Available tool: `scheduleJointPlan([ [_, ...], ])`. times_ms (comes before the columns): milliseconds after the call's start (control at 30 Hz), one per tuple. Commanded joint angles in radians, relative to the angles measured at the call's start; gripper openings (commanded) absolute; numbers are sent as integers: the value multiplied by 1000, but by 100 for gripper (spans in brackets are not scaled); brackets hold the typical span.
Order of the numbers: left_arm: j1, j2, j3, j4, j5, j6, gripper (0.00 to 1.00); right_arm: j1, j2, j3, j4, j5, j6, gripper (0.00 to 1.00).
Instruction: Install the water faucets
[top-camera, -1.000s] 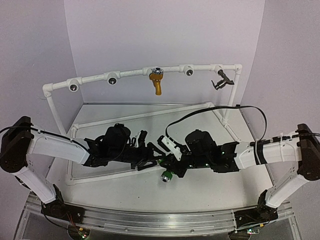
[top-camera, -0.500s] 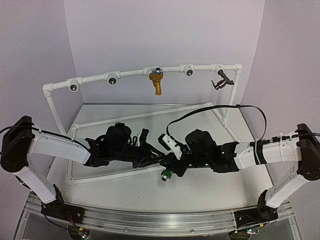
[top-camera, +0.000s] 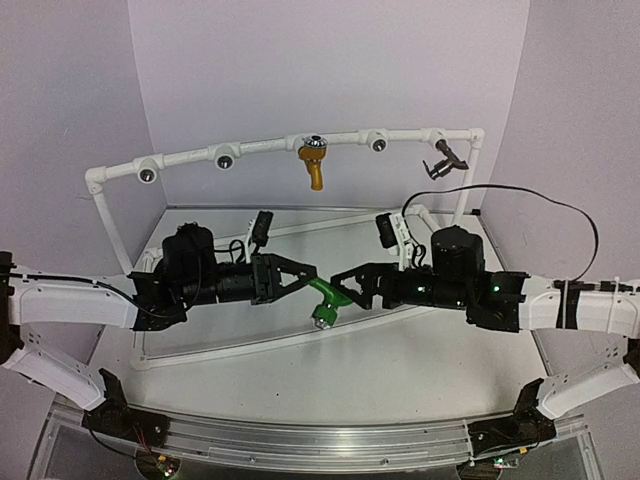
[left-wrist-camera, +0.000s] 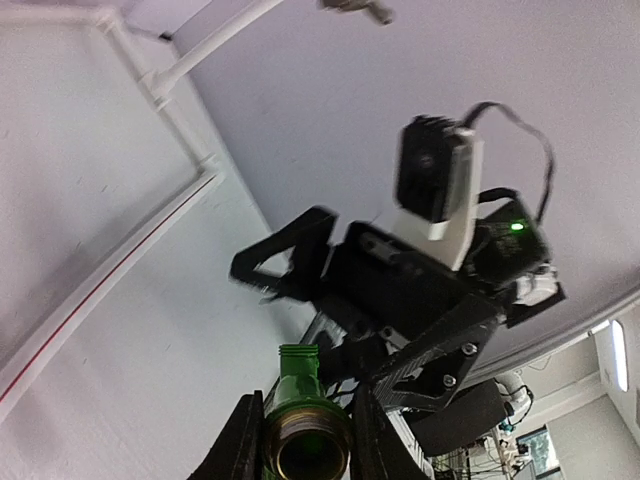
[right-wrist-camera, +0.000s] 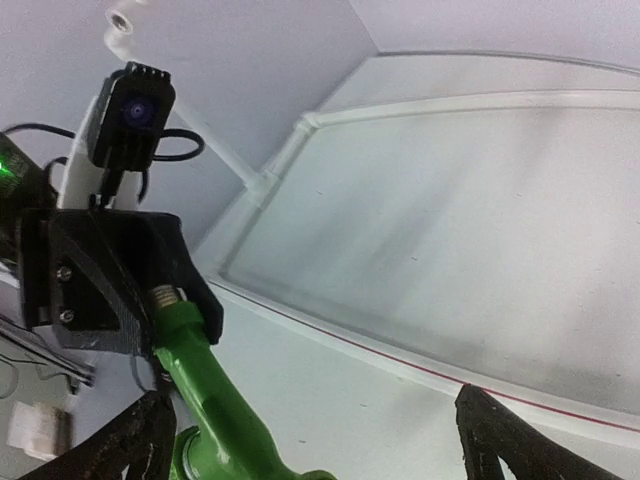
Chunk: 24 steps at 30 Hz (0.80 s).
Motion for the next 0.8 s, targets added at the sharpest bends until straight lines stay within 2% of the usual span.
scheduleJointPlan([
  [0, 3, -59, -13, 247, 27, 85, 0, 7, 8, -37, 374, -215, 325, 96],
  [100, 1, -51, 4, 292, 39, 84, 0, 8, 81, -33, 597, -316, 425, 82],
  [200, -1, -41, 16, 329, 48, 80, 0, 9, 122, -41, 737, -326, 476, 67],
  [400, -17, -28, 19, 378, 53, 73, 0, 9, 124, -86, 859, -240, 490, 26],
  [500, -21, -23, 19, 382, 53, 75, 0, 9, 135, -83, 870, -231, 491, 19],
  [567, -22, -18, 20, 384, 50, 76, 0, 9, 153, -66, 877, -254, 489, 23],
  [600, -22, -14, 20, 386, 47, 76, 0, 10, 166, -55, 880, -270, 489, 28],
  [633, -22, -10, 21, 387, 47, 76, 0, 11, 177, -47, 889, -285, 485, 28],
  [667, -22, -6, 24, 388, 48, 79, 0, 12, 185, -45, 899, -290, 484, 21],
  [700, -23, -3, 27, 389, 51, 81, 0, 12, 193, -47, 915, -290, 487, 6],
  [733, -22, 0, 28, 389, 51, 83, 0, 13, 203, -50, 931, -289, 490, 1],
  [767, -22, 2, 30, 391, 49, 84, 0, 13, 209, -51, 948, -291, 489, 0],
])
